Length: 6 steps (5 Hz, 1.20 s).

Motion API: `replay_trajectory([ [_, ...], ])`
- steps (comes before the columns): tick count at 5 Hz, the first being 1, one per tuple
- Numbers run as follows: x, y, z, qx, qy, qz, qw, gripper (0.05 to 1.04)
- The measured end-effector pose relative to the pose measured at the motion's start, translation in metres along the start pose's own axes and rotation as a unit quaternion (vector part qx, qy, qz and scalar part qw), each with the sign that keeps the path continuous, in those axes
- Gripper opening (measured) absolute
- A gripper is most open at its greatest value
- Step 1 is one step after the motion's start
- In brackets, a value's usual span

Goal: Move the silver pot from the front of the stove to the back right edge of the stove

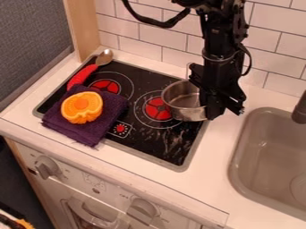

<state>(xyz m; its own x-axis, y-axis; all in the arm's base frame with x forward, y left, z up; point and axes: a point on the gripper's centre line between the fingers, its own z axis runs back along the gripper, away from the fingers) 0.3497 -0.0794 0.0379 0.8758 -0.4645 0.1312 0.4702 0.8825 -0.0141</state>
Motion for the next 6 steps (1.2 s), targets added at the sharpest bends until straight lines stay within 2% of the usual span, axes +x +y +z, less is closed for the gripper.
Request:
replay_trajectory([
  [1,0.0,-0.005,-0.001,-0.005,0.001,-0.008,1.0,0.291],
  [2,-0.003,-0.007,-0.002,-0.013,0.006,-0.002,0.9999,0.578],
  [3,-0.006,0.005,0.015,-0.028,-0.008,0.03,0.9991,0.889],
  [4,-0.017,0.031,0.044,-0.002,-0.027,0.087,0.9958,1.012],
  [5,-0.034,0.06,0.053,0.051,-0.021,0.144,0.9881,1.009],
  [6,-0.044,0.084,0.054,0.069,-0.023,0.167,0.9833,1.003],
])
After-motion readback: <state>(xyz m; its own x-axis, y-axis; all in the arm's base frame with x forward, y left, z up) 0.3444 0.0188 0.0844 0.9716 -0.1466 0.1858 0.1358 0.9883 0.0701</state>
